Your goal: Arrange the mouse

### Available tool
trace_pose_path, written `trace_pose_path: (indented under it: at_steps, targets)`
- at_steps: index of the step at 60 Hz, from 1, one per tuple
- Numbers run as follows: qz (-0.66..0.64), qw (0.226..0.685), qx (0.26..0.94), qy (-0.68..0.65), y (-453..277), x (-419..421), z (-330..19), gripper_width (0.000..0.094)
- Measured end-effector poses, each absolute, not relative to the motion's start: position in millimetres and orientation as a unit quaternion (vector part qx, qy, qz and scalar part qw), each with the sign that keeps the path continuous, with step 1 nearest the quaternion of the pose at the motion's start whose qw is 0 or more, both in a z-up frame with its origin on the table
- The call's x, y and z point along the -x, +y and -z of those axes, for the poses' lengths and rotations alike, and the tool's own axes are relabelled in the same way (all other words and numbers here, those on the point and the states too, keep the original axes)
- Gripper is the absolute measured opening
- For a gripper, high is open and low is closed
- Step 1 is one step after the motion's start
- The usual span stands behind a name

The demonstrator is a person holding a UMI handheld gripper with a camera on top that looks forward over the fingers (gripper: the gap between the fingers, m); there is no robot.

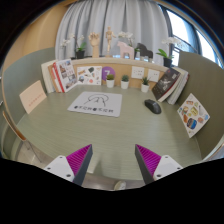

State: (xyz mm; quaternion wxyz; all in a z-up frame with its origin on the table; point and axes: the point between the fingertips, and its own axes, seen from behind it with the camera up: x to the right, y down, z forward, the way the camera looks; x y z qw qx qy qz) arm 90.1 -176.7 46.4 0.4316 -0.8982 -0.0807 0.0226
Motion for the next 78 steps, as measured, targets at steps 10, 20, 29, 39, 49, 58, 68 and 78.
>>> trace_pose_path:
  at_steps: [10,20,29,39,49,58,68,78]
  targets:
    - [0.014,0.419,0.907,-0.045,-123,-172,-19,0.0859]
    - [0.034,0.412,0.91,-0.028,-58,-227,-11,0.0859]
    - [0.038,0.401,0.915,-0.024,0,-261,0,0.0853]
    - [0.012,0.399,0.916,-0.027,54,-269,7,0.0838]
    - [0.002,0.398,0.917,-0.027,94,-274,8,0.0794]
    - [-0.004,0.398,0.918,-0.005,115,-279,9,0.069]
    - [-0.001,0.398,0.917,0.013,129,-285,10,0.0572]
    - [0.006,0.395,0.918,0.02,136,-288,10,0.0464]
